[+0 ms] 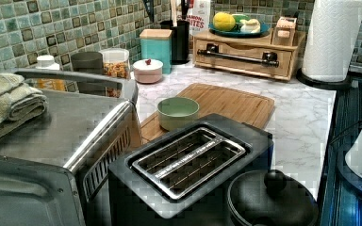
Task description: Open the drawer.
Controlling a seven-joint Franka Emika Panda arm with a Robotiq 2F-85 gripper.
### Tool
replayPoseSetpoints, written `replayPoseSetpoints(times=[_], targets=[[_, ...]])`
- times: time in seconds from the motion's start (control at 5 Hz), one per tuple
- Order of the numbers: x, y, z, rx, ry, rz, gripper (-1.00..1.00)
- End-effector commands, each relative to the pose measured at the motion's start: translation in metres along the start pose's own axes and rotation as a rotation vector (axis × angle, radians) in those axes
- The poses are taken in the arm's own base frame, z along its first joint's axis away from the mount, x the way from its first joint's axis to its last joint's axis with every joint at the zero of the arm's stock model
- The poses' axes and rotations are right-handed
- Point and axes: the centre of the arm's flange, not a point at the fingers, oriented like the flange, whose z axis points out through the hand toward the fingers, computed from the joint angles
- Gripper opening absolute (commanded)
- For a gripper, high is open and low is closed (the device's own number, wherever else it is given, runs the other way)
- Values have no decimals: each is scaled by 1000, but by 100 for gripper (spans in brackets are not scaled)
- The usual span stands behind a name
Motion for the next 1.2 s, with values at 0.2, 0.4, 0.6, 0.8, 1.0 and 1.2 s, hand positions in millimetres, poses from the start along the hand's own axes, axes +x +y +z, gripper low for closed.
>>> replayPoseSetpoints(times=[0.2,0.4,0.6,0.8,1.0,1.2], targets=[[31,63,24,-61,-20,-323,100],[44,90,41,-90,42,-407,100],[55,114,52,-121,57,-458,100],[72,133,54,-162,60,-495,100],[77,157,64,-158,78,-531,100],[81,181,76,-154,97,-562,100]])
